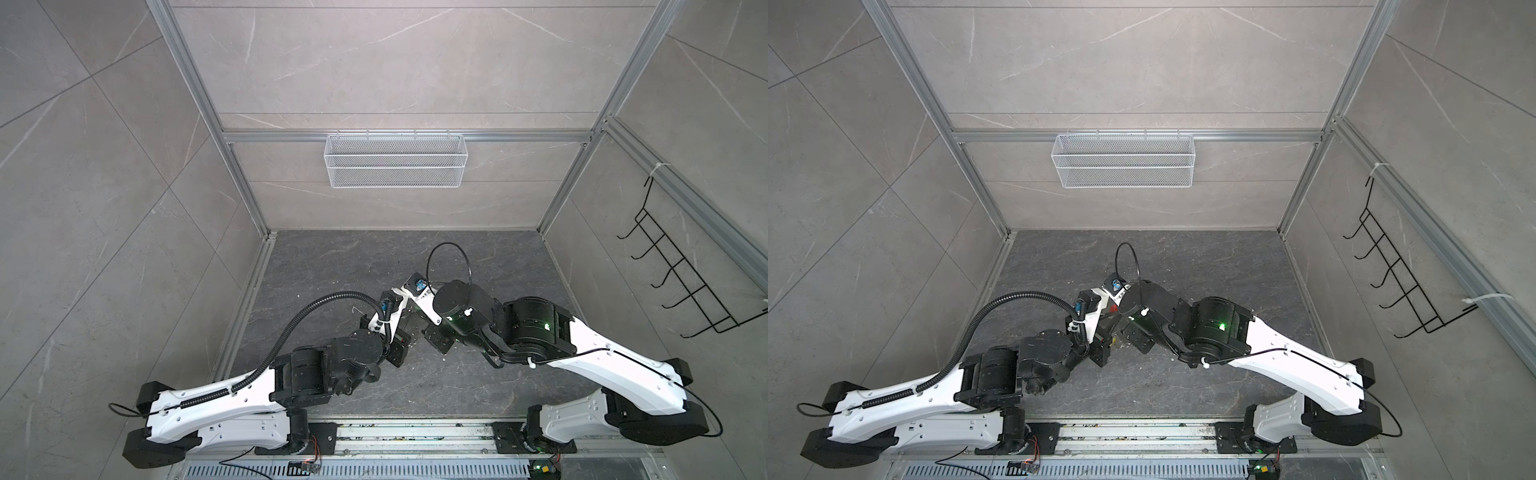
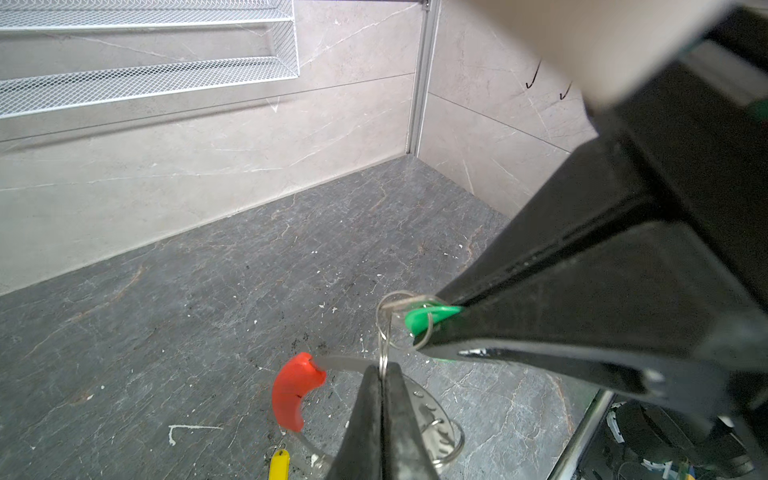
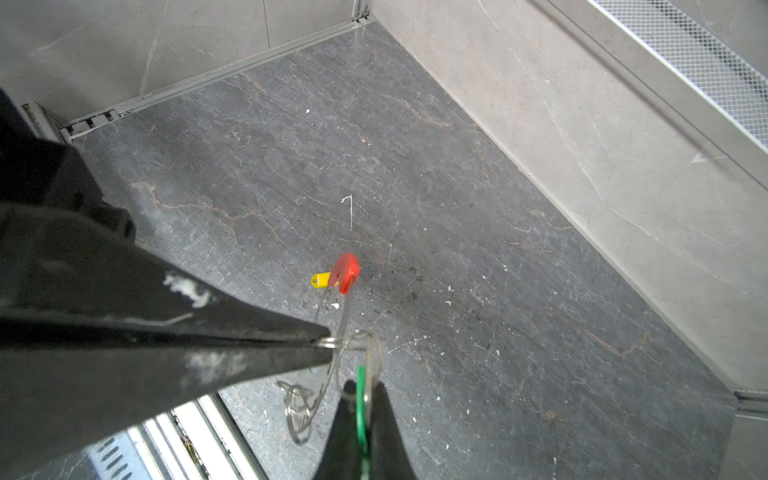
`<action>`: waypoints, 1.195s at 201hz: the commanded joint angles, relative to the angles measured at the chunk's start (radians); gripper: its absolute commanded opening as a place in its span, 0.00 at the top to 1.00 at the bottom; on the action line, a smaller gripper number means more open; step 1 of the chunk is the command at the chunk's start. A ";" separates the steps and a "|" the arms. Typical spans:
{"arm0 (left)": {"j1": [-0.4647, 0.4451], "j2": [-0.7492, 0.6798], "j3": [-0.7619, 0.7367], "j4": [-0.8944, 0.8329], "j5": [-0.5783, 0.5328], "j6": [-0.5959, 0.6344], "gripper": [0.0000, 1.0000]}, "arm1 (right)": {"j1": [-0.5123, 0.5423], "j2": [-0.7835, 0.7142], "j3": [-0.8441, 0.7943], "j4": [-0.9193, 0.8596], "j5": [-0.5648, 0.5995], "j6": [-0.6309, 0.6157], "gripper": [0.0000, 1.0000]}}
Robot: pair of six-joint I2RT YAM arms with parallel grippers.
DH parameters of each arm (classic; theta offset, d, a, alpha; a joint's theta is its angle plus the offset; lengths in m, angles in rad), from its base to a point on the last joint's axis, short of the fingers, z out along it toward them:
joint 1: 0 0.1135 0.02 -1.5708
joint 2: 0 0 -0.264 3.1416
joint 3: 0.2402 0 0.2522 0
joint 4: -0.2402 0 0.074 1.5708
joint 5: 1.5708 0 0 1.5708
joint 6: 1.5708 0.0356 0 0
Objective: Remove the keys from the keyring
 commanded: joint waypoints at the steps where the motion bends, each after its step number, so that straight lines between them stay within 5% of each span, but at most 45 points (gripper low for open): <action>1: 0.012 0.004 -0.009 -0.084 0.084 0.021 1.00 | 0.043 -0.047 -0.027 0.106 -0.023 -0.089 1.00; 33: 0.014 -0.035 -0.007 -0.122 0.096 0.020 1.00 | 0.044 -0.064 -0.051 0.121 -0.019 -0.098 1.00; 76: 0.014 -0.060 -0.024 -0.115 0.076 0.010 0.64 | 0.044 -0.071 -0.066 0.118 -0.020 -0.066 1.00; 188: 0.014 -0.314 -0.166 0.040 0.194 0.069 0.54 | 0.043 -0.142 -0.146 0.160 -0.032 -0.110 1.00; 240: 0.015 -0.346 -0.214 0.178 0.171 0.243 0.50 | -0.023 -0.245 -0.255 0.276 -0.228 -0.199 1.00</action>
